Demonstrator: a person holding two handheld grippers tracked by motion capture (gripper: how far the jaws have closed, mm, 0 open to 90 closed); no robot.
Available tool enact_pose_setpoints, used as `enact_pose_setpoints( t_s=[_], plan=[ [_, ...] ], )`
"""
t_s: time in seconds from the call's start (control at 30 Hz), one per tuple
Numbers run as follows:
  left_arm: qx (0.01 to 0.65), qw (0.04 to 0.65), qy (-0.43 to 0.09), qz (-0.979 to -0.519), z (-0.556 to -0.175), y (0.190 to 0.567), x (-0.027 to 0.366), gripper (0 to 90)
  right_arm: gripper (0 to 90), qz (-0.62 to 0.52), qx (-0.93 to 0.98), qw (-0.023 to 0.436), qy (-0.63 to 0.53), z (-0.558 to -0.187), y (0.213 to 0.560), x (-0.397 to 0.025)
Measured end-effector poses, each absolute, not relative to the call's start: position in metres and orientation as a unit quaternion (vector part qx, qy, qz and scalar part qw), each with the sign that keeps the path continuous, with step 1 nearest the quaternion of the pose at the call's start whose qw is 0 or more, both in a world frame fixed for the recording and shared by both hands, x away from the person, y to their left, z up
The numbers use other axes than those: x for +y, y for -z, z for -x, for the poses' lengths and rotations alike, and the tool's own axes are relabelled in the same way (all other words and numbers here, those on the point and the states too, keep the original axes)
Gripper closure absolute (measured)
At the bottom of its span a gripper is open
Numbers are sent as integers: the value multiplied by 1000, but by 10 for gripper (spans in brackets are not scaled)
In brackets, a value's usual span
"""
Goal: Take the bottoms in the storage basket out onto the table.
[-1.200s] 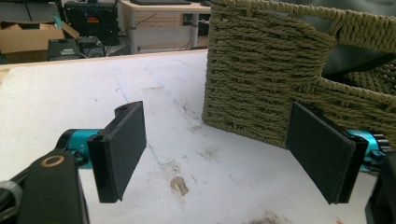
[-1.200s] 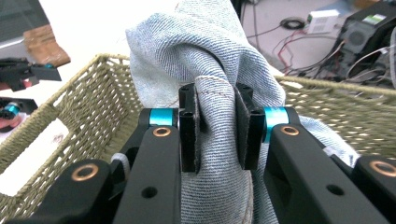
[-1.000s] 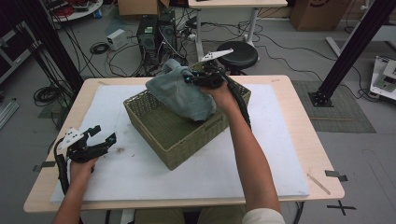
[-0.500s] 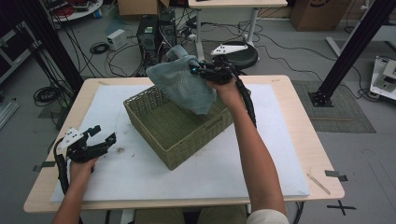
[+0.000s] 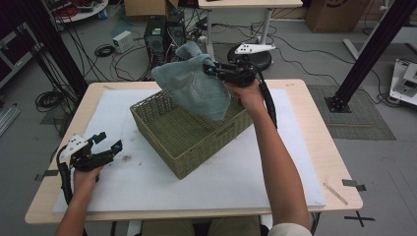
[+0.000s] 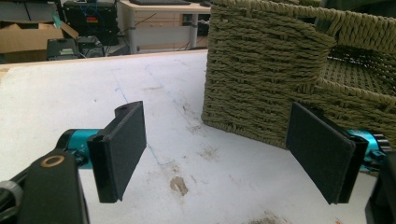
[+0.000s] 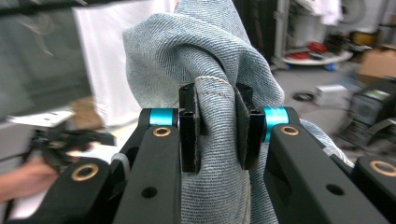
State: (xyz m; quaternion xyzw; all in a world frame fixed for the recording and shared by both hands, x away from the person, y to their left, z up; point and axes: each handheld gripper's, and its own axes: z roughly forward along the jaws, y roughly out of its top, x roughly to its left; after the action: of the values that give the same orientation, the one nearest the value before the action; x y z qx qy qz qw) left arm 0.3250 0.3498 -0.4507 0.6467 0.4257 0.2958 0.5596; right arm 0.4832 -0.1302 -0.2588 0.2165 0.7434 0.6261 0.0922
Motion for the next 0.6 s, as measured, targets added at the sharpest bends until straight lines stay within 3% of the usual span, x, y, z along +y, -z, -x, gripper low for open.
enact_pose_setpoints(
  t_s=[0.13, 0.6],
  plan=[
    [426, 558, -297, -647, -325, 451, 350, 208, 757, -194, 733, 73, -648, -476, 251, -136],
    [426, 556, -300, -648, -324, 451, 349, 208, 757, -164, 723, 83, -666, -442, 229, -165]
  ],
)
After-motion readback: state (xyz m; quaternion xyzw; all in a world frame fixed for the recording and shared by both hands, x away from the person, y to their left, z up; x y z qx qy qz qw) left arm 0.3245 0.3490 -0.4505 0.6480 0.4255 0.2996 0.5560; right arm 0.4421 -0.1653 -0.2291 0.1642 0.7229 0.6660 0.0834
